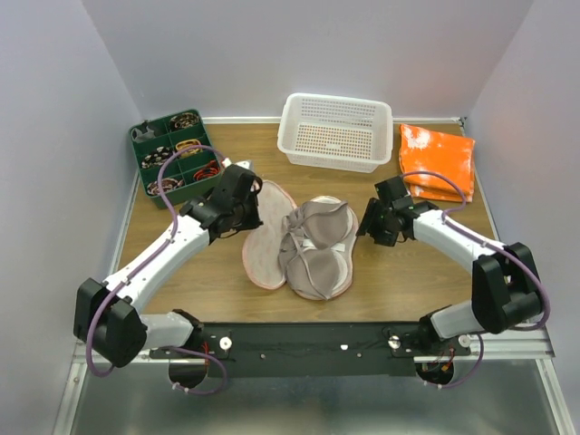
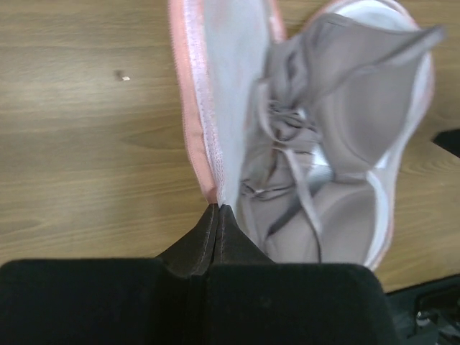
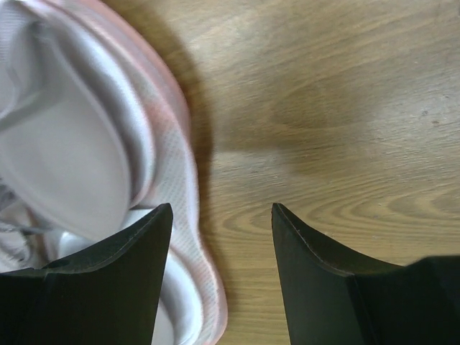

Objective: Place the bra in the laundry bag and zip it closed
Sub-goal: Close the laundry bag at the center of the board.

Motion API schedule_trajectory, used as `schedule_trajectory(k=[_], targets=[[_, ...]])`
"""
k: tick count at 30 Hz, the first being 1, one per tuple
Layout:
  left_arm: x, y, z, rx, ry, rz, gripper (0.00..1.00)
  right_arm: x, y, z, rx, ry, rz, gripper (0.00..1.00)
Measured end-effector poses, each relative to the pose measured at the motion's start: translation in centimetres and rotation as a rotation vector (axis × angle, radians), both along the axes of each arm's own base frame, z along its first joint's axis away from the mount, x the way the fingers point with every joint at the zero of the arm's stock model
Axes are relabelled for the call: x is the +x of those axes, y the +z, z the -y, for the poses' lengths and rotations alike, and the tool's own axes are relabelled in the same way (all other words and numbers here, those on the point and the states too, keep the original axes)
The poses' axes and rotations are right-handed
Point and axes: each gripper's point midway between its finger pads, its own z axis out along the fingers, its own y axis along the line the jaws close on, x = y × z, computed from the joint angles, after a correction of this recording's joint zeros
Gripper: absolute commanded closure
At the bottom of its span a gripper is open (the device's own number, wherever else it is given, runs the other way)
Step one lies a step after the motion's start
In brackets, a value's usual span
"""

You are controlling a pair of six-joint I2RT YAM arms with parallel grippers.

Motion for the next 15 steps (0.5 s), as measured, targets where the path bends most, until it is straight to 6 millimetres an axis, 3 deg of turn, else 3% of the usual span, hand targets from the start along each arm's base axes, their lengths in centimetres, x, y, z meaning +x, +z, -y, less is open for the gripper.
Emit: schedule_trajectory(k=[4, 15], targets=[[-0.4, 1.5, 3.4, -0.028, -0.097, 0.017, 1.0, -0.2, -1.6, 1.0, -0.06, -0.017, -0.04, 0.34], [-3.0, 1.2, 11.3, -0.036, -0.328, -0.018, 1.0, -2.1, -3.4, 3.0, -0.15, -0.033, -0.092, 0.34]])
